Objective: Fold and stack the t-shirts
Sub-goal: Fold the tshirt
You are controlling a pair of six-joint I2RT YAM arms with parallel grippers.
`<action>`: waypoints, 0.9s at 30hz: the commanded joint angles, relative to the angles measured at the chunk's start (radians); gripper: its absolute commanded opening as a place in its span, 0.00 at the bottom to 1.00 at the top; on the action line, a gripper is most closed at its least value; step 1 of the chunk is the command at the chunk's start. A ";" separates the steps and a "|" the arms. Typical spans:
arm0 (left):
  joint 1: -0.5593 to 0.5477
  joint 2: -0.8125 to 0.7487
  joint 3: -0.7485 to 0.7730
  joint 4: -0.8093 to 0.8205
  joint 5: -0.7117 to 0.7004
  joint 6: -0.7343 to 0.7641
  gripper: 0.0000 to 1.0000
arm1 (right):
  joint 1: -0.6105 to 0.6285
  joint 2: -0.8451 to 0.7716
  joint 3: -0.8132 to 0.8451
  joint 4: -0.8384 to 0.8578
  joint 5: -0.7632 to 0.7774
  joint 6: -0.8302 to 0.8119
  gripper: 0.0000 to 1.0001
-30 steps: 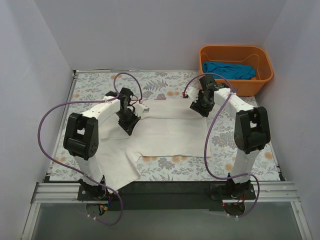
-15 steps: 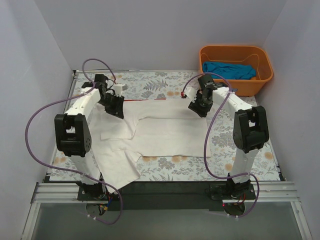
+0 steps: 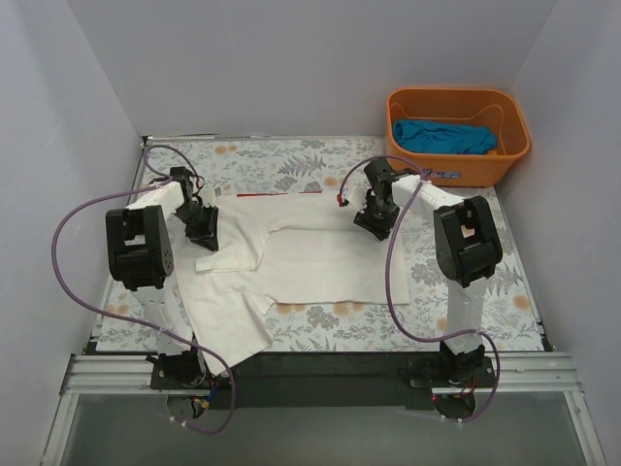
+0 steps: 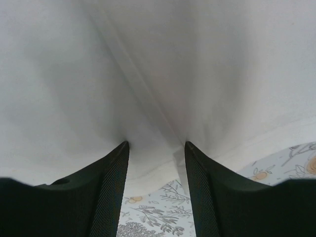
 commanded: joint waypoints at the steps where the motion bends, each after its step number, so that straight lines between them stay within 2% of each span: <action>1: 0.028 0.026 -0.007 0.055 -0.030 -0.045 0.18 | -0.005 0.050 0.024 0.068 0.077 0.001 0.55; 8: 0.040 0.164 0.109 0.086 -0.013 -0.071 0.17 | -0.007 0.162 0.175 0.102 0.125 -0.009 0.56; 13: 0.047 0.176 0.266 0.029 0.082 -0.010 0.21 | -0.007 0.121 0.229 0.069 0.081 -0.022 0.61; 17: 0.057 0.019 0.214 -0.067 0.183 0.132 0.37 | -0.007 -0.054 0.159 -0.016 -0.028 -0.038 0.73; 18: 0.068 -0.059 0.197 -0.099 0.235 0.178 0.45 | -0.002 -0.088 0.136 -0.039 -0.051 -0.045 0.75; 20: 0.076 -0.126 0.145 -0.202 0.266 0.300 0.51 | 0.002 -0.189 0.046 -0.091 -0.105 -0.055 0.80; 22: 0.089 -0.219 0.076 -0.262 0.275 0.372 0.53 | 0.014 -0.275 -0.025 -0.117 -0.137 -0.071 0.90; 23: 0.093 -0.251 0.056 -0.331 0.283 0.466 0.54 | 0.021 -0.298 -0.057 -0.140 -0.142 -0.075 0.91; 27: 0.102 -0.379 -0.100 -0.413 0.245 0.612 0.54 | 0.053 -0.390 -0.250 -0.142 -0.131 -0.075 0.87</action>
